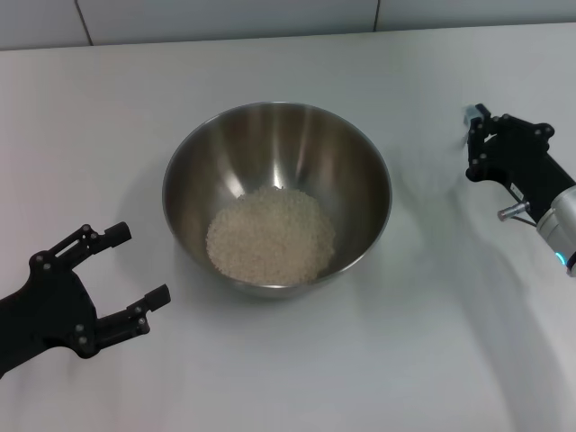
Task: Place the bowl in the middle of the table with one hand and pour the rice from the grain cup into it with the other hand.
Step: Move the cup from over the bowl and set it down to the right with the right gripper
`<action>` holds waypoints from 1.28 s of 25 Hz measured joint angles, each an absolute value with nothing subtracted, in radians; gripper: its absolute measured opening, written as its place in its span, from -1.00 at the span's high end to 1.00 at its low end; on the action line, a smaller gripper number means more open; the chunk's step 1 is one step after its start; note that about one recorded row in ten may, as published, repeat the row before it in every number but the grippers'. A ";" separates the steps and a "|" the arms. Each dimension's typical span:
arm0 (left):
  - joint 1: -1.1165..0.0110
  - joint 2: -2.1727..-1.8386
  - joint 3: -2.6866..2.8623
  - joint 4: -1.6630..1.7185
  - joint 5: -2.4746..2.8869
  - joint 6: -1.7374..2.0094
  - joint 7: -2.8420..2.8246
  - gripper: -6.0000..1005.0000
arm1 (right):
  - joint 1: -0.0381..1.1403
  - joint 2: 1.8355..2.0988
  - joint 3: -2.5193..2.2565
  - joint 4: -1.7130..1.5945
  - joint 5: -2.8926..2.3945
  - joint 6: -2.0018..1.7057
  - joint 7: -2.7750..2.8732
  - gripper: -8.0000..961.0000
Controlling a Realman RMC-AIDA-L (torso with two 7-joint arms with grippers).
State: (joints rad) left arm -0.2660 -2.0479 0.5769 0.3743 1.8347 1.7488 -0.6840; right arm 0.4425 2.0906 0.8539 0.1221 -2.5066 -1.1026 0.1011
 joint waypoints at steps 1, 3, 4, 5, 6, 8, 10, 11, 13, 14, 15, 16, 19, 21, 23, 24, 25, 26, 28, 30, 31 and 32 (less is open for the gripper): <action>-0.266 -2.048 0.577 0.374 1.835 1.749 -0.684 -0.74 | 0.443 2.091 0.848 0.123 -2.507 -1.095 0.101 0.82; -0.266 -2.048 0.578 0.374 1.835 1.749 -0.684 -0.74 | 0.443 2.091 0.847 0.124 -2.507 -1.093 0.101 0.80; -0.266 -2.048 0.578 0.374 1.835 1.749 -0.684 -0.74 | 0.443 2.091 0.846 0.124 -2.507 -1.093 0.101 0.80; -0.266 -2.048 0.578 0.374 1.835 1.749 -0.684 -0.74 | 0.443 2.091 0.845 0.124 -2.507 -1.092 0.102 0.79; -0.265 -2.048 0.577 0.374 1.836 1.749 -0.684 -0.74 | 0.442 2.091 0.845 0.124 -2.507 -1.092 0.104 0.79; -0.265 -2.048 0.576 0.374 1.837 1.749 -0.684 -0.73 | 0.441 2.091 0.845 0.124 -2.506 -1.092 0.105 0.78; -0.265 -2.048 0.575 0.374 1.838 1.749 -0.684 -0.73 | 0.439 2.091 0.846 0.124 -2.504 -1.091 0.107 0.76; -0.264 -2.048 0.575 0.374 1.838 1.749 -0.684 -0.73 | 0.437 2.091 0.849 0.124 -2.501 -1.091 0.110 0.76; -0.264 -2.048 0.575 0.374 1.838 1.750 -0.684 -0.73 | 0.437 2.091 0.850 0.123 -2.501 -1.091 0.112 0.75; -0.263 -2.048 0.575 0.374 1.837 1.750 -0.684 -0.73 | 0.436 2.090 0.847 0.123 -2.502 -1.092 0.126 0.74; -0.263 -2.048 0.575 0.374 1.837 1.750 -0.684 -0.73 | 0.436 2.090 0.847 0.123 -2.502 -1.092 0.126 0.74; -0.262 -2.048 0.575 0.374 1.837 1.751 -0.684 -0.73 | 0.438 2.089 0.846 0.123 -2.504 -1.087 0.149 0.73; -0.257 -2.048 0.575 0.374 1.836 1.751 -0.684 -0.73 | 0.443 2.086 0.845 0.121 -2.504 -1.063 0.175 0.71; -0.257 -2.048 0.575 0.374 1.835 1.752 -0.684 -0.73 | 0.443 2.086 0.845 0.122 -2.502 -1.054 0.177 0.70; -0.256 -2.048 0.575 0.374 1.835 1.753 -0.684 -0.73 | 0.442 2.085 0.845 0.122 -2.502 -1.053 0.179 0.54; -0.256 -2.048 0.575 0.374 1.834 1.754 -0.684 -0.73 | 0.441 2.085 0.845 0.123 -2.503 -1.053 0.181 0.46; -0.256 -2.048 0.575 0.374 1.834 1.756 -0.684 -0.73 | 0.440 2.084 0.845 0.122 -2.504 -1.053 0.184 0.37; -0.256 -2.048 0.575 0.374 1.834 1.756 -0.684 -0.73 | 0.438 2.083 0.845 0.120 -2.505 -1.052 0.190 0.29; -0.256 -2.048 0.575 0.373 1.833 1.758 -0.684 -0.73 | 0.437 2.083 0.845 0.118 -2.505 -1.052 0.193 0.15; -0.256 -2.048 0.575 0.373 1.833 1.759 -0.684 -0.73 | 0.436 2.082 0.845 0.115 -2.505 -1.052 0.202 0.01; -0.256 -2.049 0.575 0.373 1.833 1.759 -0.684 -0.73 | 0.436 2.082 0.844 0.111 -2.506 -1.052 0.212 -0.06; -0.256 -2.049 0.575 0.373 1.832 1.760 -0.684 -0.73 | 0.436 2.082 0.844 0.111 -2.506 -1.052 0.212 -0.13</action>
State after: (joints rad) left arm -0.2561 -2.0487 0.5749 0.3727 1.8325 1.7601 -0.6841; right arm 0.4363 2.0820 0.8442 0.1106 -2.5059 -1.0522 0.2124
